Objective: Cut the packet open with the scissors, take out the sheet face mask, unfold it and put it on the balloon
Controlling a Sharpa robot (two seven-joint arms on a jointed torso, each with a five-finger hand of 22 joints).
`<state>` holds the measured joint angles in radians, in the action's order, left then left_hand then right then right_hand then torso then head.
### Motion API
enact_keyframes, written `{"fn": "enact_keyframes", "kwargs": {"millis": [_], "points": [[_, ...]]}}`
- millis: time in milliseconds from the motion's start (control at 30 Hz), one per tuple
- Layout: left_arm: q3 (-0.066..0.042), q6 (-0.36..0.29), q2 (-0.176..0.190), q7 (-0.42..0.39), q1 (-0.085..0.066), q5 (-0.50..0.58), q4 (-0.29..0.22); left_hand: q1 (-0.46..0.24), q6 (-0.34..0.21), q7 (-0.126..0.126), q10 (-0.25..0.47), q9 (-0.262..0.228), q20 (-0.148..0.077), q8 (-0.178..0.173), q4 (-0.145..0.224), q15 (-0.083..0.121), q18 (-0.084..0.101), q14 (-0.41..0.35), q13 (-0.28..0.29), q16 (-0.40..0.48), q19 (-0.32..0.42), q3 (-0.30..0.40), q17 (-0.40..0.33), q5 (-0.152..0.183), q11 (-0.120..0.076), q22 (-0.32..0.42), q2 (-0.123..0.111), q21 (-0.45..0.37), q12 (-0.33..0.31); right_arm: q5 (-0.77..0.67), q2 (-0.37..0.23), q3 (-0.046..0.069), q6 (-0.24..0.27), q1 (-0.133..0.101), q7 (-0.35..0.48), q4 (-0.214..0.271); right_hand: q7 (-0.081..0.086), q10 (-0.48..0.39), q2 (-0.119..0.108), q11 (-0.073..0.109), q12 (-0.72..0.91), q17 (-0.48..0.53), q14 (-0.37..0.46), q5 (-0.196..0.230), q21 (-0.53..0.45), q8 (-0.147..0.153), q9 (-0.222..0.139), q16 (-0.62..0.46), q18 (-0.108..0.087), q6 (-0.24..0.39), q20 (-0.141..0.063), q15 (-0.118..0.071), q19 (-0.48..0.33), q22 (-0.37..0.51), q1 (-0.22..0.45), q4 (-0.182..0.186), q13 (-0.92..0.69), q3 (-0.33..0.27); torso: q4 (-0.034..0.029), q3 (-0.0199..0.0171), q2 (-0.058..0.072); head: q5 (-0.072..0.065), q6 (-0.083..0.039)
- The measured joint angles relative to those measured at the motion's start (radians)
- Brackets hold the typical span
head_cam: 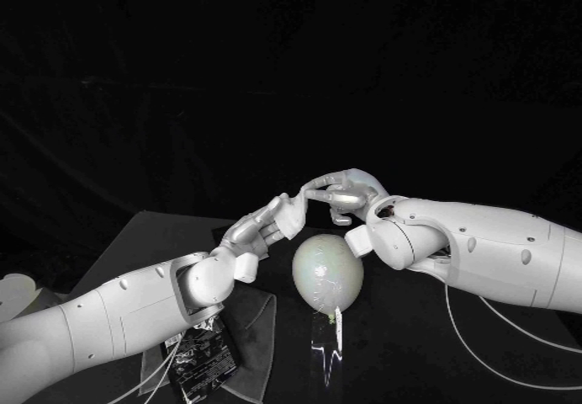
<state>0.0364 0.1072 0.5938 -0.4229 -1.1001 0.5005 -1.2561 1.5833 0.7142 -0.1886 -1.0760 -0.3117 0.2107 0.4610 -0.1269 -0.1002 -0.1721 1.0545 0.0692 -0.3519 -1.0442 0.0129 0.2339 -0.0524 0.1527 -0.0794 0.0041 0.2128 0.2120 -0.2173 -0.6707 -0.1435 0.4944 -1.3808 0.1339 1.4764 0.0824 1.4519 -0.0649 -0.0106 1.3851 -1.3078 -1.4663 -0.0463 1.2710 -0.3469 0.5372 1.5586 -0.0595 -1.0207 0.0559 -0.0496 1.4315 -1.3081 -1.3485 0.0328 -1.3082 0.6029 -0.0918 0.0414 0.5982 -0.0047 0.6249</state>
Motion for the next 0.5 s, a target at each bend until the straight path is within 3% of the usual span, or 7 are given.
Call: {"fn": "enact_keyframes", "kwargs": {"millis": [167, 400, 500], "points": [[0.0, -0.034, -0.002, 0.003, 0.0, -0.028, 0.002, 0.025, 0.019, -0.003, -0.018, 0.027, 0.01, -0.028, -0.005, 0.004, 0.001, 0.004, 0.0, -0.04, 0.01, 0.009, 0.032, 0.0, -0.007, 0.003, -0.019, 0.0, 0.003, -0.001, -0.024, 0.0, 0.0, 0.004, 0.0, 0.035, 0.0, 0.0, 0.0, 0.0, 0.0, 0.001, 0.0, 0.0, 0.0, -0.004, 0.0, -0.001, 0.0, 0.003, 0.0, 0.0, 0.0, 0.0, 0.0, 0.0, 0.0, 0.0, -0.0008, 0.0002, 0.0, -0.002, -0.001], [0.0, -0.089, -0.002, 0.005, 0.0, -0.048, 0.006, 0.066, 0.058, -0.01, -0.039, 0.057, 0.005, -0.058, -0.002, 0.011, 0.001, -0.027, 0.008, -0.121, 0.014, 0.046, 0.09, 0.0, -0.013, -0.005, -0.016, 0.015, 0.029, -0.003, -0.051, -0.001, 0.002, 0.013, 0.001, 0.07, 0.0, 0.0, 0.0, 0.0, 0.0, 0.0, 0.0, 0.0, 0.0, -0.004, 0.0, 0.002, 0.0, 0.004, 0.0, 0.0, 0.0, 0.001, 0.0, 0.0, 0.001, 0.0, -0.0007, 0.0007, 0.001, -0.001, 0.002], [0.0, -0.114, -0.002, 0.009, -0.001, -0.054, 0.008, 0.056, 0.051, -0.011, 0.023, 0.071, 0.004, -0.08, -0.019, -0.002, 0.001, -0.067, -0.001, -0.131, 0.016, 0.051, 0.101, 0.0, 0.003, -0.009, -0.025, 0.018, 0.007, -0.005, -0.055, -0.001, 0.006, 0.015, 0.004, 0.08, -0.002, 0.0, 0.0, 0.0, 0.0, 0.0, 0.0, 0.001, 0.0, -0.004, 0.0, 0.002, 0.0, 0.003, 0.0, 0.0, 0.0, 0.001, 0.0, 0.0, 0.001, 0.0, -0.0007, 0.0007, 0.0, -0.001, 0.002]]}}
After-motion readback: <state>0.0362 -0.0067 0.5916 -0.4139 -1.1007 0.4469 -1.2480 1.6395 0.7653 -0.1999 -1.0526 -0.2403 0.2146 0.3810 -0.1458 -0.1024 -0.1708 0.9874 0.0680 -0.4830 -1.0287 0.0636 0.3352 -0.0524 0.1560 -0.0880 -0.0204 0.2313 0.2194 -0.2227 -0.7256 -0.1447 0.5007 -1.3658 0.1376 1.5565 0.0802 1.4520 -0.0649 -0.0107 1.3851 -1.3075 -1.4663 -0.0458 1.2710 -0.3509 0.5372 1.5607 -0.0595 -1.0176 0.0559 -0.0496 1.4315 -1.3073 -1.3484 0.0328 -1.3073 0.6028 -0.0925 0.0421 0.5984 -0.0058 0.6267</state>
